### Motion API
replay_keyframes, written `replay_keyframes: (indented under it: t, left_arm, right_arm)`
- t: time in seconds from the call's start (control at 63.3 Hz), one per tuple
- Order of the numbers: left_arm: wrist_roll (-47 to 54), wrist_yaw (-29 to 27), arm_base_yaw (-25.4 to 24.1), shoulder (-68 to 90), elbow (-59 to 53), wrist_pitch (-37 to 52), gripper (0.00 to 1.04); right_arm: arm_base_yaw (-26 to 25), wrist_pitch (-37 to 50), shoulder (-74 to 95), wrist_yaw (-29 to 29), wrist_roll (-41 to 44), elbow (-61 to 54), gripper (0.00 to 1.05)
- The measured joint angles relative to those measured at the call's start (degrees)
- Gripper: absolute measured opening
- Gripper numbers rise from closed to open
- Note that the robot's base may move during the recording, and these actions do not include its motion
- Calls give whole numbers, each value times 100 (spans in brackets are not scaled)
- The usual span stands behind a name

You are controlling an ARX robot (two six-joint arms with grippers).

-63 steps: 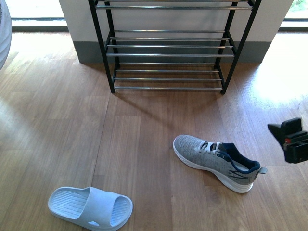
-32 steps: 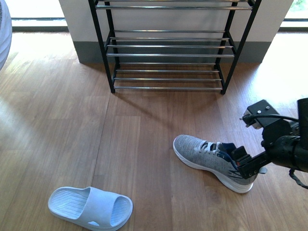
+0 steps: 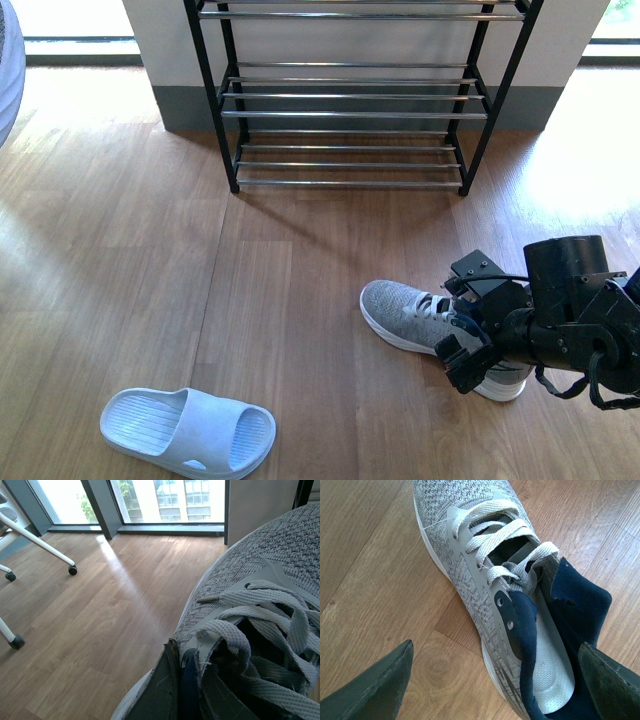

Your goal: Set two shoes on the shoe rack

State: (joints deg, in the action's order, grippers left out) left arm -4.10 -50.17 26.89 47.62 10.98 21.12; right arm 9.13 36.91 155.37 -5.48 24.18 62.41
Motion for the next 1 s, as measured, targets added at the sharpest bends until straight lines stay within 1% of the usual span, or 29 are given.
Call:
replay_keyframes:
  t: [0.3,0.474,0.537,0.601,0.616,0.695,0.711,0.743,0.822,0.948,0.996]
  left_arm:
    - [0,0,0,0,0,0,2]
    - [0,0,0,0,0,0,2]
    - [0,2,0,0,0,0,2]
    - [0,0,0,0,0,0,2]
    - [-2,0,0,0,0,0,2]
    - [0,0,0,0,0,0,2]
    - [0,0,0,0,0,0,2]
    - [0,0,0,0,0,0,2]
    - [0,0,0,0,0,0,2]
    - [0,0,0,0,0,0,2]
    - [-2,0,0,0,0,0,2]
  right_arm:
    - [-55,-402,269,-7,17,420,96]
    - [-57,-546,452,-33,-302,590,95]
    - [-24,-496,527,31,-428,662,86]
    - [31,-466,603,63,-634,772,72]
    - [55,-466,623,79,-693,804,66]
    - [149,-431,660,164,-835,835,49]
    - [173,-428,664,173,-872,833,44]
    - [208,-393,671,243,-914,822,37]
    - [247,-372,669,278,-970,798,26]
    - [280,-227,669,275,-1056,695,5]
    - [289,-155,658,304,-1062,634,1]
